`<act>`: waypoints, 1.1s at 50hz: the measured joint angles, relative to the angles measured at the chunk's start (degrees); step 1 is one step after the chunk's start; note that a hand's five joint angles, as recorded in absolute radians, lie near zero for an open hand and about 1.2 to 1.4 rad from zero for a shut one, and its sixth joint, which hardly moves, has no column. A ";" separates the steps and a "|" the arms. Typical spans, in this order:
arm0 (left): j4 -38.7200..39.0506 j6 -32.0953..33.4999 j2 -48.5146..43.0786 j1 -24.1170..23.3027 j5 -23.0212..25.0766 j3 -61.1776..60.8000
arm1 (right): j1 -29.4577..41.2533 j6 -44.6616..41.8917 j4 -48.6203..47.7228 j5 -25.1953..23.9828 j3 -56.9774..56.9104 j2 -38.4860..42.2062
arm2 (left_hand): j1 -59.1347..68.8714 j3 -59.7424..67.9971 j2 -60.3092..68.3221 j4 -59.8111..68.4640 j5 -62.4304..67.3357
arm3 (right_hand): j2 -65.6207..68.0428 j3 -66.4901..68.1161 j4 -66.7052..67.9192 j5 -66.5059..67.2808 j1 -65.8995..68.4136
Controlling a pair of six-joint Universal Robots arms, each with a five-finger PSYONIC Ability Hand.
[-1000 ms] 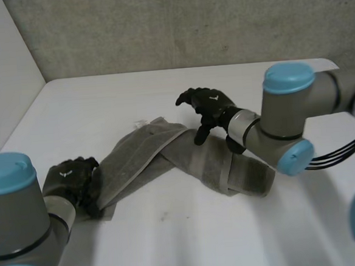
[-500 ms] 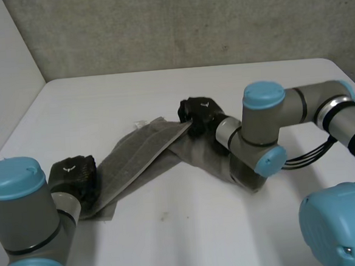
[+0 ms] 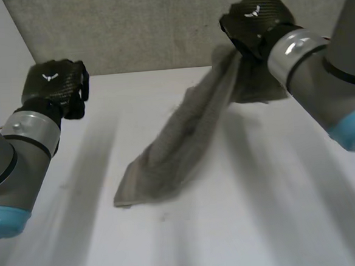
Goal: Fold the towel.
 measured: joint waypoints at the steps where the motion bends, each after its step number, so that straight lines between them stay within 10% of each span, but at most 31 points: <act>1: -2.40 -0.14 -0.01 -0.07 0.85 -0.22 | 0.00 -2.67 1.61 1.08 2.52 -2.08 | 0.00 -0.96 -1.08 -0.88 -0.13 | 0.00 0.06 0.00 0.14 0.01; 8: -8.14 -1.18 -0.86 -1.08 3.98 -5.34 | 0.00 -5.16 3.69 1.94 9.71 -4.45 | -37.69 -39.30 -39.44 -39.52 -38.65 | 0.00 0.07 0.00 0.47 0.49; 16: -5.41 -1.69 -3.06 -2.74 6.04 -13.25 | -0.93 -4.32 2.33 2.04 12.14 0.18 | -42.31 -44.98 -45.10 -45.26 -44.34 | 0.00 0.21 0.00 1.05 0.86; 45: 9.41 -0.75 -18.70 -3.45 13.85 -14.46 | -6.76 5.28 -7.74 1.51 24.97 2.15 | -31.53 -34.33 -34.13 -34.39 -33.61 | 0.00 0.43 0.00 2.75 1.38; 55: 12.93 -0.72 -21.98 -3.44 13.71 -11.22 | -7.88 5.22 -7.97 1.53 25.46 2.13 | -2.27 -3.37 -3.13 -3.36 -3.14 | 0.00 0.43 0.00 3.07 1.46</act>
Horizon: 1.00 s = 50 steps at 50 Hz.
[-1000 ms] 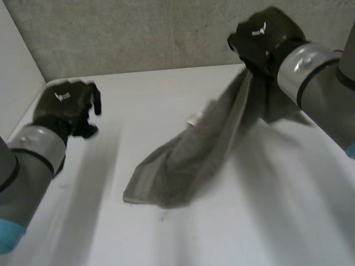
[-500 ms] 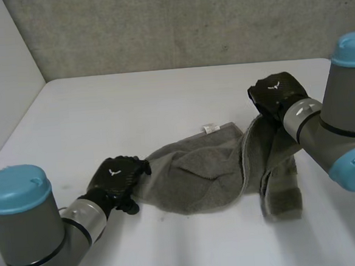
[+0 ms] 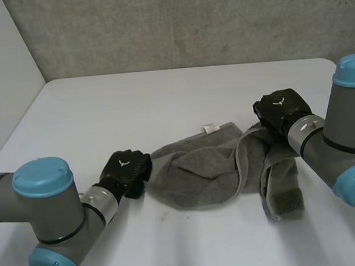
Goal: Fold the towel.
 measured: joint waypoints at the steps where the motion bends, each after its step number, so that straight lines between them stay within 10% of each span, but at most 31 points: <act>1: 0.38 0.00 -0.16 -0.01 0.00 0.24 | -0.13 -0.02 0.02 0.00 -0.03 -0.05 | 0.59 1.18 0.99 1.18 1.04 | 0.01 0.00 0.00 0.04 0.05; 30: 0.60 3.43 -2.63 -0.20 -0.06 2.81 | -0.84 -0.43 0.65 -0.38 0.43 -1.97 | -17.56 -18.98 -19.39 -19.11 -18.32 | 0.00 0.00 0.00 0.33 0.21; 50: 0.51 7.11 -5.21 0.23 -0.52 9.44 | -1.71 -0.79 0.76 0.21 -1.56 -3.03 | 1.43 2.95 2.76 2.93 2.42 | 0.00 0.00 0.00 0.54 0.29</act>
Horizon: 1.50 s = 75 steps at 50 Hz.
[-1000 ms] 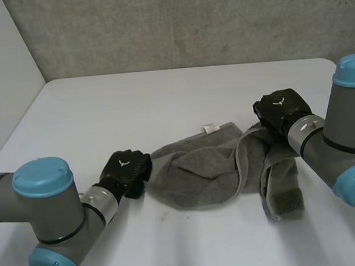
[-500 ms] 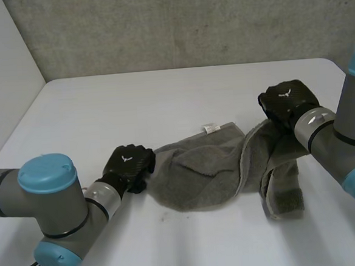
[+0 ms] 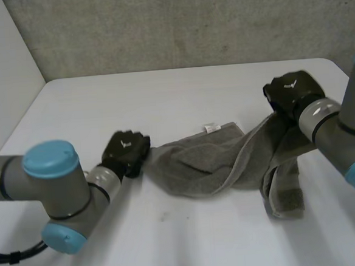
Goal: Fold the towel.
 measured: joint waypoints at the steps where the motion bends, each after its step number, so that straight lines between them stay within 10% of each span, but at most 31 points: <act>1: -0.59 -0.07 1.54 0.05 -0.04 0.41 | -0.10 -0.19 0.29 0.03 -0.43 -0.63 | 0.01 0.16 0.14 0.15 0.22 | 0.00 0.00 0.00 0.00 0.00; 13: -11.51 -0.68 22.46 2.12 -0.95 1.32 | -0.36 -5.03 10.92 -0.38 -3.84 -11.01 | 0.38 0.42 0.27 0.43 0.49 | 0.00 0.00 0.00 0.05 0.01; 19: -30.99 0.27 35.57 4.94 -0.80 3.97 | -0.65 -15.11 30.09 -3.16 -8.03 -14.01 | 0.47 0.44 0.35 0.46 0.57 | 0.00 0.00 0.00 0.11 0.05; 27: -40.67 5.47 34.42 6.32 -0.99 3.04 | -3.71 -19.27 36.09 -8.01 -7.53 -10.81 | 0.47 0.44 0.35 0.46 0.58 | 0.00 0.00 0.00 0.13 0.14; 38: -30.47 9.80 18.15 6.35 -2.48 10.40 | -4.15 -17.99 21.87 -6.81 -12.74 2.49 | 0.48 0.45 0.35 0.47 0.58 | 0.00 0.00 0.00 0.11 0.20; 50: -3.26 -4.47 12.90 5.95 -8.89 32.96 | -2.15 -4.79 -30.95 -1.41 -19.45 0.67 | 0.60 0.47 0.38 0.47 0.84 | 0.00 0.19 0.00 0.22 0.20; 75: -6.47 -6.83 9.58 7.11 -8.87 1.07 | -1.08 -4.38 -6.69 -9.23 -10.65 18.88 | 0.85 0.47 0.38 0.48 1.08 | -0.27 -0.16 -0.56 0.38 0.35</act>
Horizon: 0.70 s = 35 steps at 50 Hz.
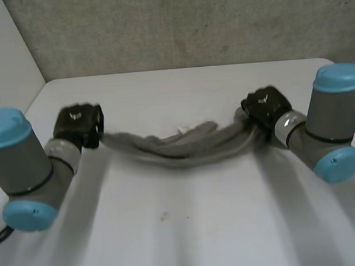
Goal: Fold the towel.
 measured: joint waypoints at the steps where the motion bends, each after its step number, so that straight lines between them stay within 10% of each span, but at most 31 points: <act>1: -0.08 0.00 -0.05 -0.01 0.04 -0.78 | -0.06 0.08 0.46 0.11 0.44 0.27 | 0.00 0.00 0.00 0.00 0.00 | -0.77 -2.27 -2.27 0.00 0.00; 13: -0.42 -0.08 6.13 -0.11 0.23 -6.18 | -1.11 8.19 5.95 0.64 4.98 -6.90 | 0.24 0.00 0.00 0.00 0.00 | -34.36 -37.60 -37.83 -27.93 -28.06; 35: -0.15 -0.23 10.77 -0.11 0.29 -8.49 | -10.09 33.14 4.34 0.11 20.93 -11.79 | 0.24 0.00 0.00 0.00 0.00 | -34.21 -37.81 -37.76 -28.31 -28.08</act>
